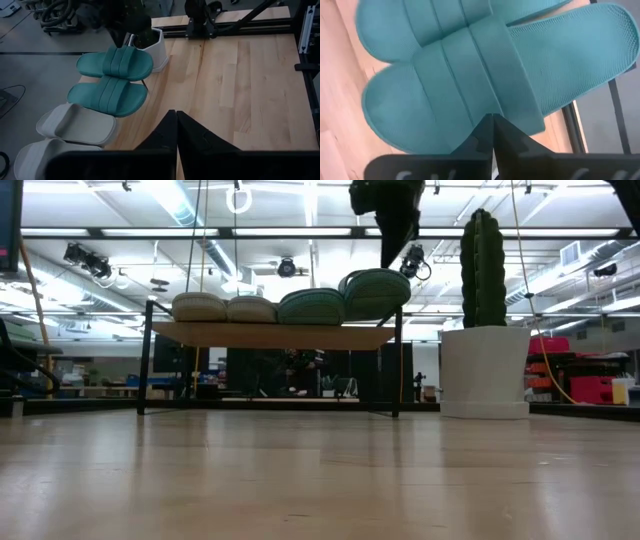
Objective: Pick and place slides into the shelf
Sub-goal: Put the left green slipper on the shelf
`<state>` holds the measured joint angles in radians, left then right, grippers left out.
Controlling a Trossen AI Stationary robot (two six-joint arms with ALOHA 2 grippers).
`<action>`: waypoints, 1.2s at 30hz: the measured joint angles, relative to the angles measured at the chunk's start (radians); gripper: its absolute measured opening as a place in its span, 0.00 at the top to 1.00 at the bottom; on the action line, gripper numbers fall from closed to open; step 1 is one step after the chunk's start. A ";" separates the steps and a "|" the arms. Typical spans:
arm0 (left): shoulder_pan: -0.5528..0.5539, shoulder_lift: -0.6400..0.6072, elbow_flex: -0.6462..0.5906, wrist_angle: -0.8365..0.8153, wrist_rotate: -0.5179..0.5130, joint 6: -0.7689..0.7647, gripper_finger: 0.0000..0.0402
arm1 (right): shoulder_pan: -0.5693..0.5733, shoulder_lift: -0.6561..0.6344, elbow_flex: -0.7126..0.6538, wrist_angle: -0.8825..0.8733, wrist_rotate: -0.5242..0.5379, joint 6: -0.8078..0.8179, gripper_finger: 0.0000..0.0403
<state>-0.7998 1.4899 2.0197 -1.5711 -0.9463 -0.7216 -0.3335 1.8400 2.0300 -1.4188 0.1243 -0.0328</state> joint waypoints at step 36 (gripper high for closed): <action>0.024 0.000 0.000 0.000 -0.003 0.009 0.99 | -0.011 -0.001 -0.169 0.121 0.008 -0.057 0.99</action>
<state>-0.7761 1.4899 2.0197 -1.5711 -0.9497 -0.7125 -0.3449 1.8393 1.8606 -1.2978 0.1326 -0.0902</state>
